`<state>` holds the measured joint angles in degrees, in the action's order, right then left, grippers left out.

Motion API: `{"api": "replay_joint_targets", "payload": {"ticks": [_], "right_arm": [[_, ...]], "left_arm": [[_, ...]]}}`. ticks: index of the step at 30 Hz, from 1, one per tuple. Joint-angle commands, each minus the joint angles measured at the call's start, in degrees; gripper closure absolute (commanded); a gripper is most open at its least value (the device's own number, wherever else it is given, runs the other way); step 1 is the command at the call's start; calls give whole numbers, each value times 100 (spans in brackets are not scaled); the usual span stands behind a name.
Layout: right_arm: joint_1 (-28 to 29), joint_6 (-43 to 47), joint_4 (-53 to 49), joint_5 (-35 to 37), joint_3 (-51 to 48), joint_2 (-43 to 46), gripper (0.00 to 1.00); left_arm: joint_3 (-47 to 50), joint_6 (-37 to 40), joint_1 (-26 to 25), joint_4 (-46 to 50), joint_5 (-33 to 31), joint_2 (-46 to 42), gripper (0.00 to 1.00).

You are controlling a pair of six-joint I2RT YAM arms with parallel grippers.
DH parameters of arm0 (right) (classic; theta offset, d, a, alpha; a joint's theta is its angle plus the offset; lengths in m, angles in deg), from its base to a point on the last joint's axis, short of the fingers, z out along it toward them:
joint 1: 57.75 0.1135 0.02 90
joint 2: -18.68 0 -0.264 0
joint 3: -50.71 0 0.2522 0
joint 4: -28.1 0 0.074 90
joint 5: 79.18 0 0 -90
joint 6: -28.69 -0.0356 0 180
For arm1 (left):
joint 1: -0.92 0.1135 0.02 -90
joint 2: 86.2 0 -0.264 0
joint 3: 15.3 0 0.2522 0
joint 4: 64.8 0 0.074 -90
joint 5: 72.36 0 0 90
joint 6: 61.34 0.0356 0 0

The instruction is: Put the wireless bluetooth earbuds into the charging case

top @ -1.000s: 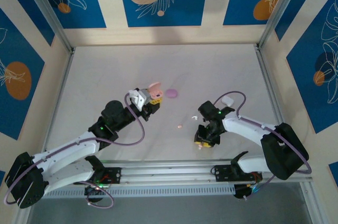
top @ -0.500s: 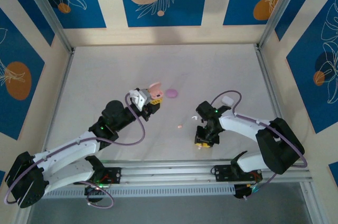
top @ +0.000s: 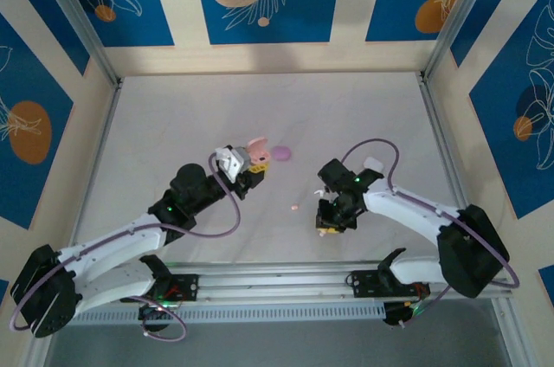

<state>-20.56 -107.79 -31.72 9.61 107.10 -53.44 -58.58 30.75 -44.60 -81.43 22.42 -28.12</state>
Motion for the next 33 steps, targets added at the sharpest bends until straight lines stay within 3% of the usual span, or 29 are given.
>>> {"api": "replay_joint_targets", "payload": {"ticks": [1,6,13,33], "right_arm": [[16,22,-497,77,647,436,78],[-19,155,-693,-39,1767,791,78],[20,288,-455,-412,3015,566,78],[199,-36,292,-677,3277,-222,78]], "left_arm": [[-101,118,-63,-148,265,206,69],[-93,415,-171,-494,304,696,69],[-242,747,-442,-1010,122,1336,70],[-394,820,-676,-1381,57,1552,70]]}}
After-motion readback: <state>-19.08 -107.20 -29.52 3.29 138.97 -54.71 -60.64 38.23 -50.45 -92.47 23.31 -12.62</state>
